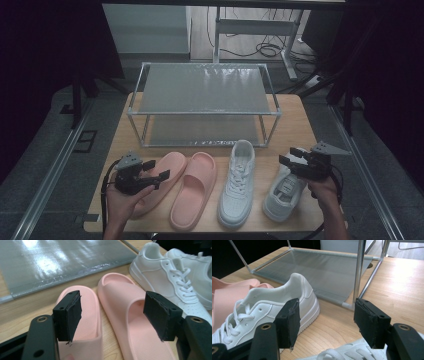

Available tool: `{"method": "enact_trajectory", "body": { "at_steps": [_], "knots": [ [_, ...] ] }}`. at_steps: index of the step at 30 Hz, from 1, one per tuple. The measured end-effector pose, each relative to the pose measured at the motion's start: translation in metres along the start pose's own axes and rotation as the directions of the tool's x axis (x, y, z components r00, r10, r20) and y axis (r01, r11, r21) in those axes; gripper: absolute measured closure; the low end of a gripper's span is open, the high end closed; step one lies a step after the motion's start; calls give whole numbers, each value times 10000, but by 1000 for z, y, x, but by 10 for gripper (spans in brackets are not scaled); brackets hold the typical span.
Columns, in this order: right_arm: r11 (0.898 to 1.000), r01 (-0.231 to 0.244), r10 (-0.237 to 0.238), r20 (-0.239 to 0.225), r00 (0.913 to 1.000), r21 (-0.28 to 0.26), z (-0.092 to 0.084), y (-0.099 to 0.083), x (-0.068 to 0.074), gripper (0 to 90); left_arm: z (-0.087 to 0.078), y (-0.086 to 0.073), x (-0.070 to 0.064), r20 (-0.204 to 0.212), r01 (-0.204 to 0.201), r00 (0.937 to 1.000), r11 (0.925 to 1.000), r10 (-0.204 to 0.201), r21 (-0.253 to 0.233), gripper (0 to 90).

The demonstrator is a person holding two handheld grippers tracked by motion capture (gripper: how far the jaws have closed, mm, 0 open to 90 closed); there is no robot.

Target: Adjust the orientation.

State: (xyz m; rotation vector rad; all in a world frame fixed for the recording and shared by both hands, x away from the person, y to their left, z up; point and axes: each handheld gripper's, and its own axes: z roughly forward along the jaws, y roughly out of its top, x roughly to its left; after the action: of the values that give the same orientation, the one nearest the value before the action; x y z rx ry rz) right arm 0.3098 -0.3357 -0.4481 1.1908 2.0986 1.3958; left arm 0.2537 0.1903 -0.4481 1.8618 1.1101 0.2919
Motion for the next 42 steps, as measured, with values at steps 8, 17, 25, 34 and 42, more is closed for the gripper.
{"method": "enact_trajectory", "body": {
  "at_steps": [8, 17, 25, 34, 42],
  "knots": [
    [9999, 6, -8, 149, 9999, 122, -5, 2, 1, 389, 3, -1, -1, 111, 104, 9999, 9998, -102, -185, 453],
    [9982, 570, -570, -4, 9984, 176, 1, 10, 19, 388, -8, -9, -3, 92, 160, 9998, 9996, -158, -217, 765],
    [9974, 675, -678, 94, 9977, 256, 2, 11, 22, 387, -20, -9, 2, -146, 243, 9996, 9985, -250, -481, 882],
    [9968, 728, -730, 54, 9973, 324, 1, 12, 25, 394, -25, -14, 0, -338, 302, 9989, 9993, -310, -238, 900],
    [9979, 550, -555, 124, 9984, 339, -1, 8, 22, 394, -25, -41, -5, -713, 528, 9962, 9982, -506, 296, 900]
  ]
}}
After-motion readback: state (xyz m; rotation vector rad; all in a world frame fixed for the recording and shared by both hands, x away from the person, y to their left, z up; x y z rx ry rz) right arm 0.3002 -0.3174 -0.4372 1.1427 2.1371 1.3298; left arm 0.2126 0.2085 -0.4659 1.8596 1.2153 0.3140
